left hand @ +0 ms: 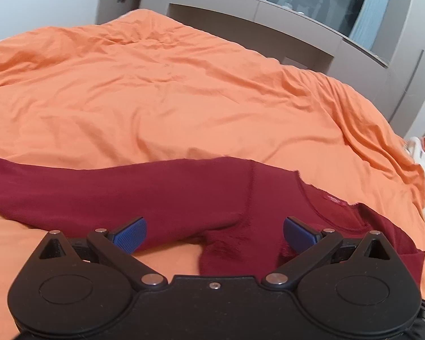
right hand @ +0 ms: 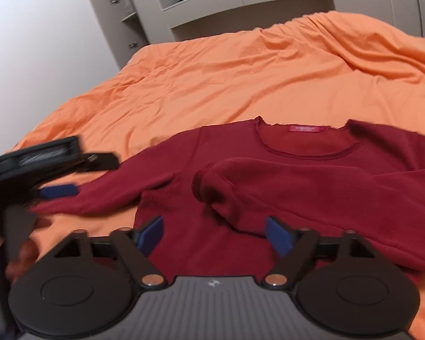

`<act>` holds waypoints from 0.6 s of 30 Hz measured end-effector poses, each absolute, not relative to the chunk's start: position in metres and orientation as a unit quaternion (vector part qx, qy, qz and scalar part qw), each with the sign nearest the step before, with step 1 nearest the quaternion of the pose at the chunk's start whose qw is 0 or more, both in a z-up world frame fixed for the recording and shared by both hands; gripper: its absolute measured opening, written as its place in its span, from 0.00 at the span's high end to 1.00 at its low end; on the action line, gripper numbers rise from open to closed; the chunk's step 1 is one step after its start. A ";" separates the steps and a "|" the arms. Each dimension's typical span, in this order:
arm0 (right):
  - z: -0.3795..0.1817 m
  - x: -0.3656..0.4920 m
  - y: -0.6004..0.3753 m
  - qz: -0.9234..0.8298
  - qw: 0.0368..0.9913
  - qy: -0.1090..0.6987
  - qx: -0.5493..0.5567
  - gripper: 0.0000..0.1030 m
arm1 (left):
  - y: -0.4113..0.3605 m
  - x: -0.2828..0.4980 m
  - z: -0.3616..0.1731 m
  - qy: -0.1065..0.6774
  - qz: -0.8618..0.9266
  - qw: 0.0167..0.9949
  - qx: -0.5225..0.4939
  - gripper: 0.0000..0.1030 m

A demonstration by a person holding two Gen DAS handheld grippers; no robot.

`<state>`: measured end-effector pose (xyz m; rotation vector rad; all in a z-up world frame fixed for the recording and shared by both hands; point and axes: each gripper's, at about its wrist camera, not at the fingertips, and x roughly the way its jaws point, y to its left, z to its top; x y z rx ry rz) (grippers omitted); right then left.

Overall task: Fold small clothes
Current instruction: 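Carry the held sleeve across the sweater body and lay it down, then grasp the other sleeve cuff with the left gripper and lift it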

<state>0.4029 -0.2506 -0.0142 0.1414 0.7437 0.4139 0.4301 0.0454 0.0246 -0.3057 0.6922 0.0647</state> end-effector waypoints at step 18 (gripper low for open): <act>-0.032 0.372 -0.446 -0.040 0.967 0.242 0.072 0.01 | -0.026 0.485 -0.002 0.374 -0.074 0.904 -0.192 0.09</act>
